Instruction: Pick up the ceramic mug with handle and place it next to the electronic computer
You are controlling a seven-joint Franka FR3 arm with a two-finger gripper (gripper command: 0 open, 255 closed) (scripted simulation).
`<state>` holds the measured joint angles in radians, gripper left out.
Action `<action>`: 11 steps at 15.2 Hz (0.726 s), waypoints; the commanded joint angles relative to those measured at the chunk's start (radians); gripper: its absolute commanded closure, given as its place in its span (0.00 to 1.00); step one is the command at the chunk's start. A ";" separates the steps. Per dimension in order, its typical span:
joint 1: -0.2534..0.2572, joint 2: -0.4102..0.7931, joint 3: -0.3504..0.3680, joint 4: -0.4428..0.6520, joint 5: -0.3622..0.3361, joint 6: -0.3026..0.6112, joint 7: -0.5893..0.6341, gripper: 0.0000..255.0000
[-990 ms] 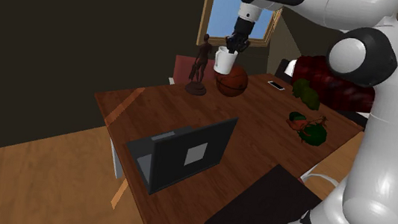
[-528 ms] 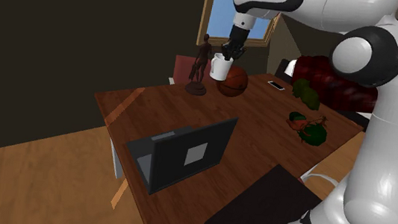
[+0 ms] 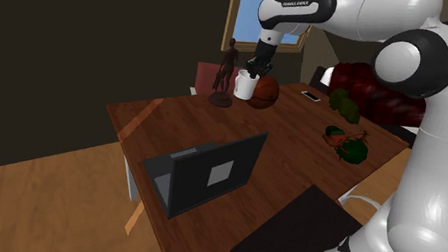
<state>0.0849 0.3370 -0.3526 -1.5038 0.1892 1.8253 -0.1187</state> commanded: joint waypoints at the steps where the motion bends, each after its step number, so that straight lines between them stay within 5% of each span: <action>1: 0.000 0.006 0.001 -0.017 0.003 0.023 -0.003 1.00; 11: 0.003 0.031 0.007 -0.118 0.018 0.146 -0.020 1.00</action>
<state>0.0872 0.3638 -0.3462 -1.6145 0.2050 1.9599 -0.1377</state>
